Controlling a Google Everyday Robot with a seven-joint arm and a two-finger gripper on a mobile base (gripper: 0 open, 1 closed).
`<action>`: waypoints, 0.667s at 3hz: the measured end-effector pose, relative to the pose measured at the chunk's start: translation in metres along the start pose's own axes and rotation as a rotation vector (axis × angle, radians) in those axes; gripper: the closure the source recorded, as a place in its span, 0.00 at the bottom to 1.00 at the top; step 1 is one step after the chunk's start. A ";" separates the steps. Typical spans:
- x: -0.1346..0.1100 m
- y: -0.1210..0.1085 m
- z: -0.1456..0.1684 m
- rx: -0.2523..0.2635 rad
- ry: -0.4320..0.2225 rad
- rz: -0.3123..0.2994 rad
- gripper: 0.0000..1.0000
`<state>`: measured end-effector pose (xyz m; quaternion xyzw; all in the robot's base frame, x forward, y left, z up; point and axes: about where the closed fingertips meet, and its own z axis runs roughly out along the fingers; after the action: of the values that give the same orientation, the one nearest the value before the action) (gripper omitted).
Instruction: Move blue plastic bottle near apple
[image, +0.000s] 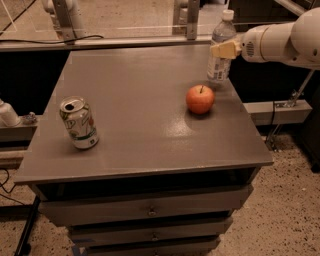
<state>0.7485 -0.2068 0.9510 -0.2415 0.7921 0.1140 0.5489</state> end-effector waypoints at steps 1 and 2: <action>0.017 0.017 0.007 -0.074 -0.007 0.051 1.00; 0.023 0.031 0.015 -0.133 -0.019 0.076 1.00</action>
Offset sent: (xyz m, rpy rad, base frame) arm -0.0148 0.0386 -0.0372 0.1584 0.0658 0.1416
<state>0.7384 -0.1790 0.9216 -0.2461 0.7861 0.1892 0.5346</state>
